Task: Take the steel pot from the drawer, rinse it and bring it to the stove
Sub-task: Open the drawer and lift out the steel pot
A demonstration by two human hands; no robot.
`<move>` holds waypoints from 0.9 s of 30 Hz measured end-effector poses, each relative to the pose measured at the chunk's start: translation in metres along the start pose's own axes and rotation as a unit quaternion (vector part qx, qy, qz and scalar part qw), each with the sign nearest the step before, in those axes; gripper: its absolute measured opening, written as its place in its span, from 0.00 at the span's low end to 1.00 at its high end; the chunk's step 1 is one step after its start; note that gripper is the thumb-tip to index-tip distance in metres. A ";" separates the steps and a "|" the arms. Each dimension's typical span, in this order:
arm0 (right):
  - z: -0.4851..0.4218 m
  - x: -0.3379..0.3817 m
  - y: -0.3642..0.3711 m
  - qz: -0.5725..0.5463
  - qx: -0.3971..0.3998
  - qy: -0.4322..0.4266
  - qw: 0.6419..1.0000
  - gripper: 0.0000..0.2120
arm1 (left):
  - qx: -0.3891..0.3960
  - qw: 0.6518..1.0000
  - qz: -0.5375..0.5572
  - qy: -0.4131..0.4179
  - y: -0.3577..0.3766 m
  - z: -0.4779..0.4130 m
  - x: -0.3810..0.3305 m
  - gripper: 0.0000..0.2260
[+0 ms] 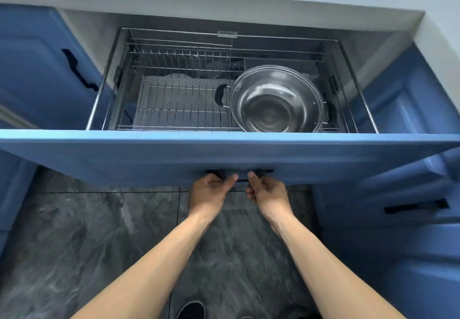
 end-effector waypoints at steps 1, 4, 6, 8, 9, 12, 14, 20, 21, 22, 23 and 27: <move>0.003 -0.003 -0.001 0.008 0.001 -0.003 1.000 0.21 | -0.003 1.000 -0.013 0.001 -0.002 0.005 0.003 0.18; 0.010 -0.012 -0.003 0.033 0.005 -0.005 0.999 0.22 | -0.006 0.999 -0.042 0.009 -0.006 0.015 0.012 0.21; 0.014 -0.014 -0.005 0.046 0.013 -0.004 0.999 0.21 | -0.010 0.997 -0.076 0.014 -0.007 0.021 0.013 0.22; 0.016 -0.016 -0.007 0.062 0.022 -0.004 0.998 0.21 | -0.016 0.993 -0.114 0.028 -0.009 0.027 0.010 0.21; 0.017 -0.015 -0.008 0.073 0.025 -0.008 0.997 0.22 | -0.018 0.990 -0.135 0.039 -0.009 0.031 0.006 0.21; 0.025 -0.003 -0.016 0.173 0.025 -0.070 0.982 0.22 | -0.018 0.956 -0.276 0.092 -0.016 0.047 -0.013 0.22; 0.039 0.012 -0.028 0.258 0.033 -0.102 0.960 0.22 | -0.021 0.903 -0.405 0.146 -0.022 0.064 -0.033 0.25; 0.096 0.079 -0.096 0.442 0.010 -0.146 0.885 0.29 | -0.089 0.813 -0.504 0.278 -0.058 0.136 -0.114 0.31; 0.105 0.094 -0.110 0.446 0.004 -0.151 0.882 0.30 | -0.100 0.809 -0.505 0.283 -0.066 0.145 -0.130 0.31; 0.113 0.109 -0.123 0.449 -0.003 -0.154 0.880 0.30 | -0.110 0.809 -0.505 0.281 -0.074 0.153 -0.146 0.30; 0.120 0.125 -0.138 0.451 -0.012 -0.160 0.878 0.29 | -0.120 0.808 -0.504 0.281 -0.080 0.160 -0.165 0.31; 0.130 0.189 -0.185 0.455 -0.044 -0.185 0.870 0.29 | -0.128 0.808 -0.507 0.272 -0.090 0.168 -0.233 0.34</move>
Point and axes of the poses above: each hand's wrist, its own z-axis away from the middle knuckle, its own y-axis out of the palm, x = y × z, the point moved 7 cm from there along -z, towards the middle knuckle, and after that the axes turned 2 degrees about z, right-handed, at the moved point
